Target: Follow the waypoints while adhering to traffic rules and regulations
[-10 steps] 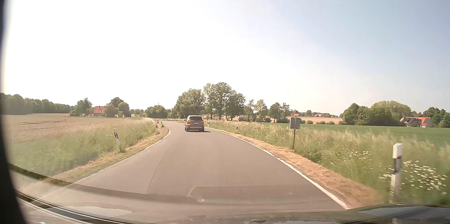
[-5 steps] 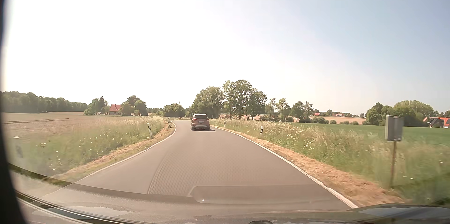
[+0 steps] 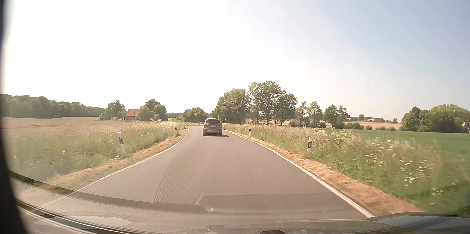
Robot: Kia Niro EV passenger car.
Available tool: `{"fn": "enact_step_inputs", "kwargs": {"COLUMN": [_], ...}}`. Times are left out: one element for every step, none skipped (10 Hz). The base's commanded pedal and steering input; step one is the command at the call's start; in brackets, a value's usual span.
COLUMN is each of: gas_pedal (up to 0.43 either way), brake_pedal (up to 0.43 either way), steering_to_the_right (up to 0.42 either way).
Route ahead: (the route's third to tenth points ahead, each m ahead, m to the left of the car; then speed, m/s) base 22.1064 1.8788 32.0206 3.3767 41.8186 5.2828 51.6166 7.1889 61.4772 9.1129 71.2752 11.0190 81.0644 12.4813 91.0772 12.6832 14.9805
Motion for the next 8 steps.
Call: {"fn": "enact_step_inputs", "kwargs": {"gas_pedal": [0.11,0.11,0.11,0.11,0.11,0.11,0.11,0.11], "brake_pedal": [0.0,0.0,0.0,0.0,0.0,0.0,0.0,0.0], "steering_to_the_right": [-0.035,-0.035,-0.034,-0.035,-0.033,-0.03,-0.028,-0.027]}}
